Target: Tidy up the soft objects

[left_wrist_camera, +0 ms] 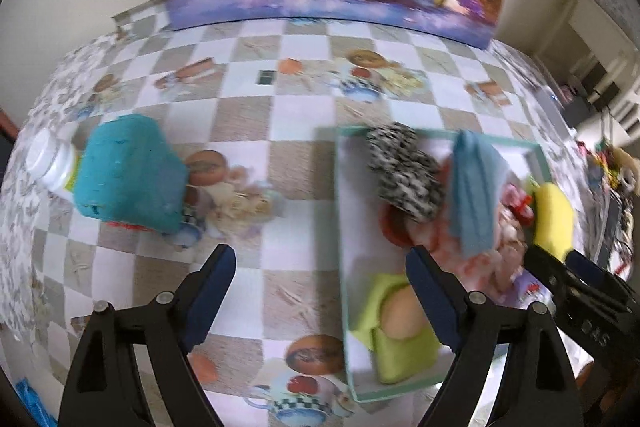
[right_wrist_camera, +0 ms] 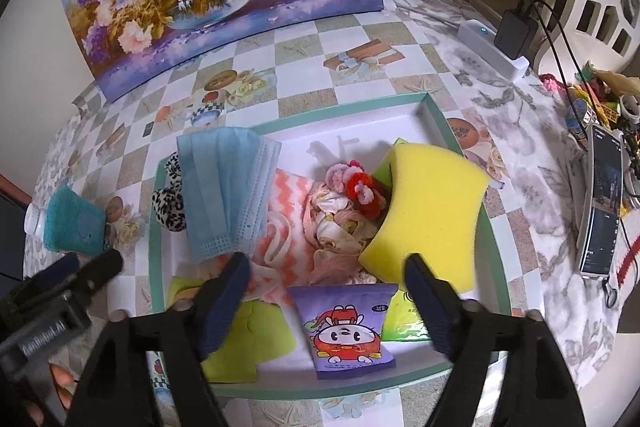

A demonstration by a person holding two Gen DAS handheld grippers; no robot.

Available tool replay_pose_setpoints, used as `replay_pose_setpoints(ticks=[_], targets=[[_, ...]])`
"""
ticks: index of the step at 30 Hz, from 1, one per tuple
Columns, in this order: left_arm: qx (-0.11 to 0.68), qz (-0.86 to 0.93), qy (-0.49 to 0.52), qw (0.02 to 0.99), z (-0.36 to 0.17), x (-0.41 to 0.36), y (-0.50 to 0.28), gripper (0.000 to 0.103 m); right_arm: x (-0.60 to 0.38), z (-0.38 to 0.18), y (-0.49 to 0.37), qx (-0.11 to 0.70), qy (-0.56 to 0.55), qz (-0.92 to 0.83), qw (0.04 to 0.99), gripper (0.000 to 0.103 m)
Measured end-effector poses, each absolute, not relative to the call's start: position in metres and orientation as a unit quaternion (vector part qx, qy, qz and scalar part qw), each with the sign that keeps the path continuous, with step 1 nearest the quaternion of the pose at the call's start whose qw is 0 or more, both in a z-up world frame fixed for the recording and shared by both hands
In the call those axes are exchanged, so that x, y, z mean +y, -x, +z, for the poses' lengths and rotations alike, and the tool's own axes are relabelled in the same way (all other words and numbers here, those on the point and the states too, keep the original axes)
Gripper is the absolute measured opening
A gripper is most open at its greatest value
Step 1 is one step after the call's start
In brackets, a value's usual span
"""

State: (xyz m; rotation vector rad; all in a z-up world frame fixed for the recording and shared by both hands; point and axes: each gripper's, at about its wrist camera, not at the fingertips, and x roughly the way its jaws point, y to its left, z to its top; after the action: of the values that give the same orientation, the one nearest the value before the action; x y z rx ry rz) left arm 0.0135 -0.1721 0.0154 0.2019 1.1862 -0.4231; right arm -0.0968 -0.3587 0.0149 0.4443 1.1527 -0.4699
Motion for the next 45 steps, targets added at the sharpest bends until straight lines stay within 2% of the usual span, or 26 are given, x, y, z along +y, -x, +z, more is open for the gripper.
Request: replay_pose_setpoints(ticks=[1, 3, 5, 16, 34, 45], targets=[[0.553, -0.192, -0.092, 0.806, 0.015, -0.17, -0.015, 0.088, -0.358, 0.015, 0.096, 0.536, -0.202, -0.22, 0.789, 0.095], [0.553, -0.184, -0.081, 0.809, 0.015, -0.164, -0.02, 0.09, -0.356, 0.014, 0.096, 0.538, -0.195, -0.224, 0.789, 0.096], [0.55, -0.176, -0.073, 0.813, 0.015, -0.158, -0.023, 0.099, -0.354, 0.012, 0.095, 0.541, -0.187, -0.227, 0.788, 0.103], [0.536, -0.16, -0.087, 0.824, 0.02, -0.147, -0.02, 0.1, -0.34, 0.018, 0.101, 0.53, -0.173, -0.229, 0.798, 0.103], [0.469, -0.157, -0.095, 0.864, 0.056, -0.111, 0.021, 0.1, -0.301, 0.035, 0.11, 0.517, -0.137, -0.206, 0.819, 0.103], [0.481, -0.104, -0.13, 0.861, 0.047, -0.092, 0.037, 0.1, -0.281, 0.039, 0.116, 0.514, -0.12, -0.198, 0.826, 0.103]])
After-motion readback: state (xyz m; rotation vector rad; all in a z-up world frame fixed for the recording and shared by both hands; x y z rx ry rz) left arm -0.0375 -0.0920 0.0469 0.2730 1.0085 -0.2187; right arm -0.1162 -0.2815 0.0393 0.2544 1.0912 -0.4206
